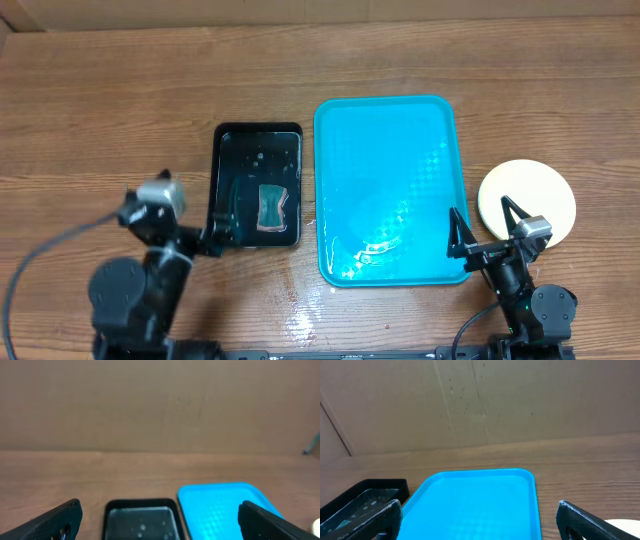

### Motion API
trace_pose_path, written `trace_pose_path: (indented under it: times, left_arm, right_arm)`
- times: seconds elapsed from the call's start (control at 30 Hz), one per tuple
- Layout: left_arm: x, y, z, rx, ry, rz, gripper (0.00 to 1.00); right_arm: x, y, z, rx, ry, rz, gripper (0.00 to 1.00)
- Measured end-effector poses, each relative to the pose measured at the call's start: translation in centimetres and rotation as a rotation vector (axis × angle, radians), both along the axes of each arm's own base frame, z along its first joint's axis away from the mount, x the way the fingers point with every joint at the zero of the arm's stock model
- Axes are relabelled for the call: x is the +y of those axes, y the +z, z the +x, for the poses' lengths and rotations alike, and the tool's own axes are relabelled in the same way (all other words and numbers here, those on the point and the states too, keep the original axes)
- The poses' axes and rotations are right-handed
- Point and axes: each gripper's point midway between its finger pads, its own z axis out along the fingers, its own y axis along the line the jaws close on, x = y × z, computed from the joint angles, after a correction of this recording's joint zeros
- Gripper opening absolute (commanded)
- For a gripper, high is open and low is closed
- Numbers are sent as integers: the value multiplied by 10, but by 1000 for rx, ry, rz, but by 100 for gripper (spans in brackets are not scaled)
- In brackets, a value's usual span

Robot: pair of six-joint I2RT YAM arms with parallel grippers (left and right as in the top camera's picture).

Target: Clean dirty plates on tray and stack at the side

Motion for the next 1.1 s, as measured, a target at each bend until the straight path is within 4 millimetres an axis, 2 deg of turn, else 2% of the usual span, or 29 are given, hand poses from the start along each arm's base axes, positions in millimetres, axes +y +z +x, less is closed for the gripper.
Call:
trace_pose_path:
  times: [0.3, 0.47, 0.57, 0.67, 0.77, 0.9, 0.97, 1.1]
  left_arm:
    - [12, -51, -21, -143, 50, -1, 100]
    - [19, -79, -13, -109, 89, -10, 100]
    - [22, -88, -7, -131, 107, -11, 100]
    - [23, -105, 0, -142, 117, -33, 100]
    - [24, -129, 3, -84, 123, -61, 100]
    - [25, -135, 3, -64, 131, -78, 100]
    - [25, -143, 3, -28, 133, -81, 100]
    - [26, -144, 3, -23, 137, -83, 100]
  right_arm:
    - [0, 0, 0, 0, 0, 0, 100]
    - [0, 0, 0, 1, 0, 0, 100]
    - [0, 0, 0, 1, 0, 0, 100]
    - [0, 0, 0, 1, 0, 0, 100]
    - [0, 0, 0, 1, 0, 0, 100]
    - [0, 0, 0, 0, 0, 0, 100]
    - [0, 0, 0, 0, 0, 0, 100]
    - [0, 0, 0, 0, 0, 0, 100]
